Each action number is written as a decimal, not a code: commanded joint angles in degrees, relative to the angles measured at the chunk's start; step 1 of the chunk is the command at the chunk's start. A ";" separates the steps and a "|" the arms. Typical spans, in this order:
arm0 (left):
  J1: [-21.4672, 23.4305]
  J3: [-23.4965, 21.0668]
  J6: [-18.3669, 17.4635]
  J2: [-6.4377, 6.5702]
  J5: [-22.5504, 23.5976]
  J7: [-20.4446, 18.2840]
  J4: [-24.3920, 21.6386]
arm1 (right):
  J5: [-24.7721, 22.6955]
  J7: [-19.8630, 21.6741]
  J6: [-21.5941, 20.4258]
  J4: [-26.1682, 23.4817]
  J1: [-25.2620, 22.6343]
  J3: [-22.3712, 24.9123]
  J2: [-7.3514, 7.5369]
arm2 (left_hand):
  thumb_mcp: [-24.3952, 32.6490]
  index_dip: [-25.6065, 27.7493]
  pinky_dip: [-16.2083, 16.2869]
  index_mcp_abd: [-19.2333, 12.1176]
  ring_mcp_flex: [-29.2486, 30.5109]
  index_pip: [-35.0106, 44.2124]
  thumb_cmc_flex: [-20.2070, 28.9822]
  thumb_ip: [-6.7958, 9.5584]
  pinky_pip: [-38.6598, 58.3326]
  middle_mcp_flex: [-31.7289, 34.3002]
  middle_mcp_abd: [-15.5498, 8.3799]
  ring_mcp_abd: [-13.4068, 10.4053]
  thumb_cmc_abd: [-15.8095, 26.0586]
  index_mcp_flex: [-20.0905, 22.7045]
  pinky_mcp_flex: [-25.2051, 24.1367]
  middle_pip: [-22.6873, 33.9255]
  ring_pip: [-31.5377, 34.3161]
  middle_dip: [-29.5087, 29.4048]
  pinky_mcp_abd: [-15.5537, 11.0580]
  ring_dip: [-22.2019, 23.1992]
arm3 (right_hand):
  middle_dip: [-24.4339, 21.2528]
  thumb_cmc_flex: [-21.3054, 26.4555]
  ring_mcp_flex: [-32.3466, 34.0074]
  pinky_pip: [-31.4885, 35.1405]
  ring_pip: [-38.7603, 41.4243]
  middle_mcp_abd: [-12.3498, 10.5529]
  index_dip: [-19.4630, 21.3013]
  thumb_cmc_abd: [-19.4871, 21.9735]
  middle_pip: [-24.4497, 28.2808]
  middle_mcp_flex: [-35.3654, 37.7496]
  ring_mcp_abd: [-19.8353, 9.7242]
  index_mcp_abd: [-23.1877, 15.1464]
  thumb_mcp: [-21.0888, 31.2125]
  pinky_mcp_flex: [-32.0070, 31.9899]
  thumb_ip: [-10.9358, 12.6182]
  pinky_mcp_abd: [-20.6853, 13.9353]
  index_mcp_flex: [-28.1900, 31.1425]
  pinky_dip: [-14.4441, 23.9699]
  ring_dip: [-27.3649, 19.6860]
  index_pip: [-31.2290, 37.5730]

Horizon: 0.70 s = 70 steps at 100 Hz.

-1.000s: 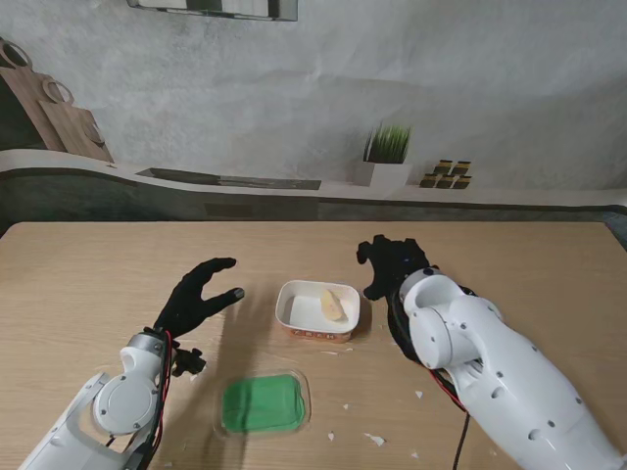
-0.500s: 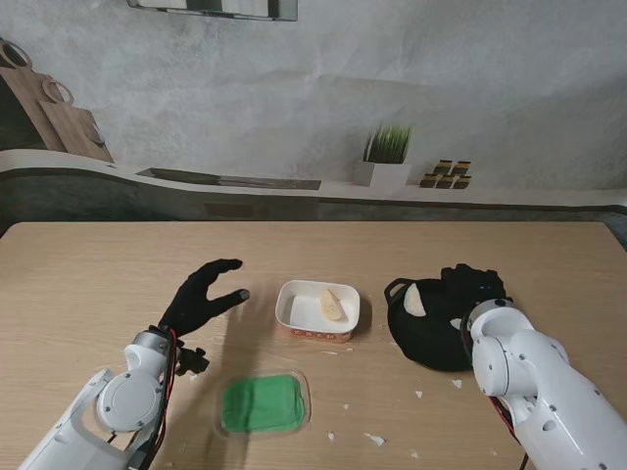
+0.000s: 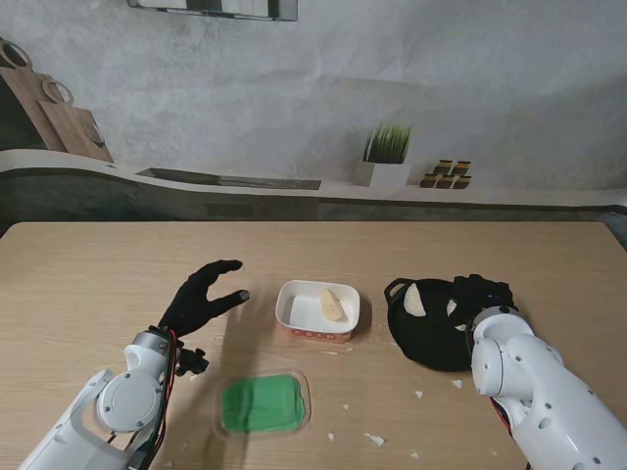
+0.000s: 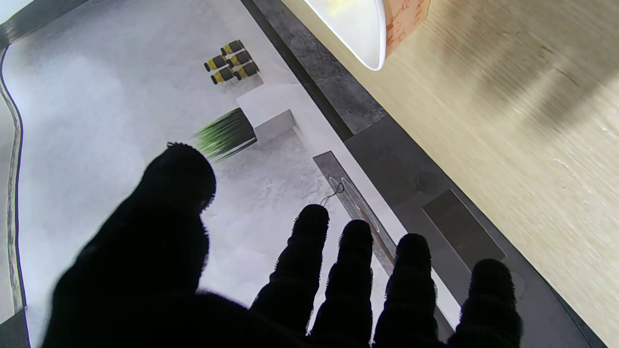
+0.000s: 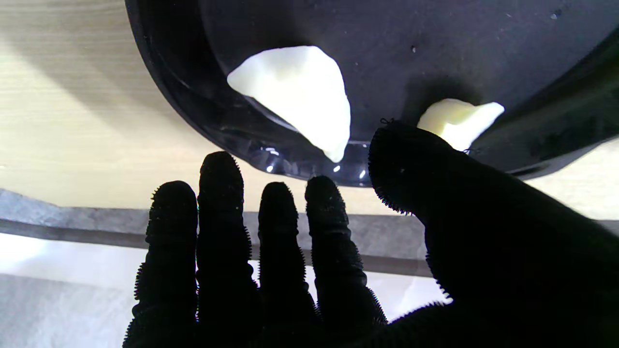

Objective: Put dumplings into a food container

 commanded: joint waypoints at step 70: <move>-0.24 0.26 -0.20 -0.13 0.14 -0.84 0.45 | 1.97 -0.58 4.25 8.44 5.67 -7.21 -0.27 | 0.23 0.90 -0.20 -0.65 0.08 -0.09 0.34 1.26 -1.33 -0.02 -0.94 0.19 -0.39 0.75 -0.73 -0.12 0.23 -0.26 -1.30 0.95 | 0.88 -0.30 -0.99 2.34 -0.03 0.20 0.73 -1.53 1.93 -1.96 0.66 0.65 1.55 -0.79 2.60 0.40 -1.95 -1.66 0.07 0.96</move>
